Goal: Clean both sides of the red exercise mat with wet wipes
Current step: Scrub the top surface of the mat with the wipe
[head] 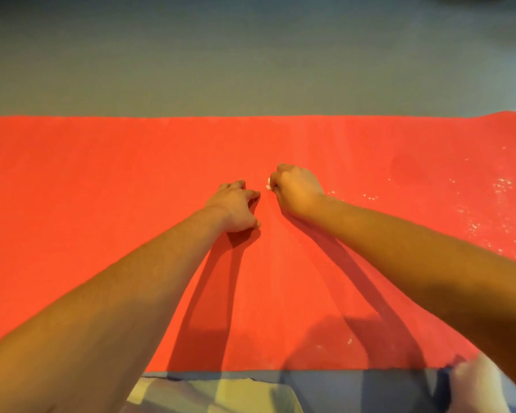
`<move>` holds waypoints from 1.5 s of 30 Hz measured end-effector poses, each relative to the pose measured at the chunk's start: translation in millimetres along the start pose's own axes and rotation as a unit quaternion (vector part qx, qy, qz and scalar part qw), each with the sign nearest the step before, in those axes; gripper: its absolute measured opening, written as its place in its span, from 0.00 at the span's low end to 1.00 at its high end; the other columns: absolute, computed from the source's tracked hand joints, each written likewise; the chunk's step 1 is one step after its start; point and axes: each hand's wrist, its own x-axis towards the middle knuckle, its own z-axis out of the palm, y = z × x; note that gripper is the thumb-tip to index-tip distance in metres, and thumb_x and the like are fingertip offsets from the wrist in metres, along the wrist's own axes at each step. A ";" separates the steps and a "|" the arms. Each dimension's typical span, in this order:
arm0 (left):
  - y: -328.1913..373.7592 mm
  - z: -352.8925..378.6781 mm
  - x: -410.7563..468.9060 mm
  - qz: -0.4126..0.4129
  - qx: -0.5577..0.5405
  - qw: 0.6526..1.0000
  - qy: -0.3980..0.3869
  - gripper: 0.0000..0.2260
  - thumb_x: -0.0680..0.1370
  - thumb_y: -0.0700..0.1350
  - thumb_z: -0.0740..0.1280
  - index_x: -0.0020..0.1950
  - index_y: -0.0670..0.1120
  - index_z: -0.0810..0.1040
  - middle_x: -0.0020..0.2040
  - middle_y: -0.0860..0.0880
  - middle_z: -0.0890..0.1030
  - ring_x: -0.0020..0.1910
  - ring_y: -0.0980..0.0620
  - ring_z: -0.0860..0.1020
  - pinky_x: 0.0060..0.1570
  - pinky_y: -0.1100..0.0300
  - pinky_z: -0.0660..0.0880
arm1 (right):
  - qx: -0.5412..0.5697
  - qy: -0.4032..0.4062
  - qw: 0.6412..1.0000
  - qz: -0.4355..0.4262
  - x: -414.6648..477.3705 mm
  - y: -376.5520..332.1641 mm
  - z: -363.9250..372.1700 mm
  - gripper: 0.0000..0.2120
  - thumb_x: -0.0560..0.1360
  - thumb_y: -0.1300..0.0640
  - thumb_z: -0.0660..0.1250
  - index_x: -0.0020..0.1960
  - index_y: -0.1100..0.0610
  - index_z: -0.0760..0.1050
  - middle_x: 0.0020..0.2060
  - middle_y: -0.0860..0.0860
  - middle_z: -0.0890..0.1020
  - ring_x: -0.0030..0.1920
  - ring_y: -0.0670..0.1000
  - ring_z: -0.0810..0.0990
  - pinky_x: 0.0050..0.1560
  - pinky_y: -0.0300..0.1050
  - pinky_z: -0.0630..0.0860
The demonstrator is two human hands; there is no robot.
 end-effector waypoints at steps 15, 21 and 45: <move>-4.0 40.3 43.3 0.025 -0.027 0.943 0.330 0.11 0.71 0.53 0.64 0.49 0.49 0.79 0.47 0.48 0.74 0.48 0.43 0.73 0.46 0.48 0.71 | -0.041 0.022 0.999 0.028 60.9 21.0 9.4 0.07 0.75 0.60 0.67 0.52 0.56 0.82 0.49 0.56 0.79 0.50 0.61 0.81 0.40 0.49 0.70; -1.8 46.2 60.7 0.041 -0.028 0.941 0.335 0.18 0.70 0.51 0.62 0.59 0.50 0.78 0.61 0.49 0.75 0.60 0.45 0.72 0.58 0.47 0.70 | -0.058 0.050 0.996 0.048 139.3 57.2 19.3 0.10 0.74 0.62 0.66 0.54 0.59 0.82 0.52 0.59 0.80 0.52 0.63 0.81 0.45 0.52 0.75; -4.8 45.7 70.7 0.045 -0.026 0.949 0.311 0.23 0.75 0.52 0.61 0.69 0.52 0.78 0.73 0.48 0.74 0.70 0.45 0.69 0.71 0.46 0.65 | -0.061 0.021 0.995 0.071 209.8 98.9 6.8 0.10 0.75 0.60 0.69 0.54 0.61 0.82 0.54 0.60 0.81 0.54 0.64 0.81 0.50 0.53 0.77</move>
